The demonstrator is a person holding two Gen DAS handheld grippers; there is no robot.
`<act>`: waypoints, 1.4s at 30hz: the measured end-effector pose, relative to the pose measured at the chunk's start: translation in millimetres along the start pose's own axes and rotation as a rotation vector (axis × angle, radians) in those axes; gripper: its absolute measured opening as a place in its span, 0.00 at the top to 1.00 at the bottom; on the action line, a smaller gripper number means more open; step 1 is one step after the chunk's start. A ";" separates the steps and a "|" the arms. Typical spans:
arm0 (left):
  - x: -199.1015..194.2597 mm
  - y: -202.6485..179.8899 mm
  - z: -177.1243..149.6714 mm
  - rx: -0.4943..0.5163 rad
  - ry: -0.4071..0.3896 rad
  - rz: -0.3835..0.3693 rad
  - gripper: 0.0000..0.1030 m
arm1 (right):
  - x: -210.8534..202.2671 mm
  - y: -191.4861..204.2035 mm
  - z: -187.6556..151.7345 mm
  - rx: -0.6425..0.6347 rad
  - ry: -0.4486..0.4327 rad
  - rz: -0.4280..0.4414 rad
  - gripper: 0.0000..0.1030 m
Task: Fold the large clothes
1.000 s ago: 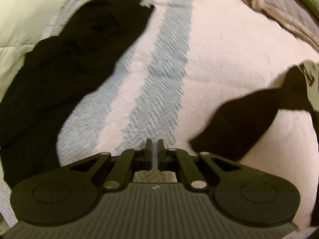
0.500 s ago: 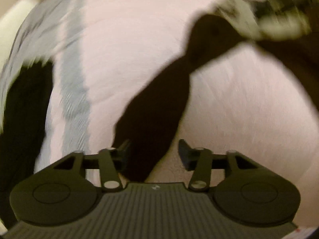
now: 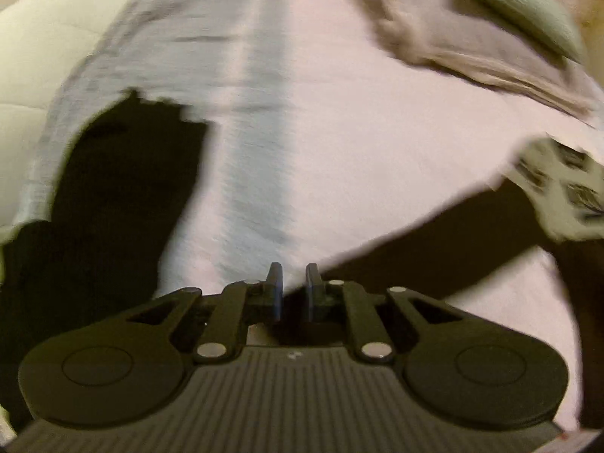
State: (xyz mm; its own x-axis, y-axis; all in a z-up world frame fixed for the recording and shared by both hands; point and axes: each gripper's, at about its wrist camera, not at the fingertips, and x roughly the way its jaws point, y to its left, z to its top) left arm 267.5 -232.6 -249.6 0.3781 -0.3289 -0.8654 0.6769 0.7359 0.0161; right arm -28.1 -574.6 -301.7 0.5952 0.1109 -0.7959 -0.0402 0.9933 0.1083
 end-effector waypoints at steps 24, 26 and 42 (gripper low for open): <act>11.7 -42.2 -73.4 0.138 0.087 0.038 0.76 | -136.5 -54.0 -177.4 0.748 0.025 -0.252 0.53; -4.9 -51.9 -74.5 0.127 0.072 0.029 0.75 | -169.3 -56.0 -188.1 0.769 -0.037 -0.288 0.53; -96.4 -306.4 -184.3 0.069 0.178 -0.344 0.61 | -288.6 -72.1 -341.0 0.866 0.010 -0.067 0.53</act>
State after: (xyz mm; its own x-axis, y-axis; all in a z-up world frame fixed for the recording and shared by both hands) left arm -92.7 -317.3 -263.3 0.0106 -0.4373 -0.8992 0.7881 0.5572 -0.2617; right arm -470.7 -667.2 -282.9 0.5671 0.0573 -0.8217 0.6223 0.6237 0.4730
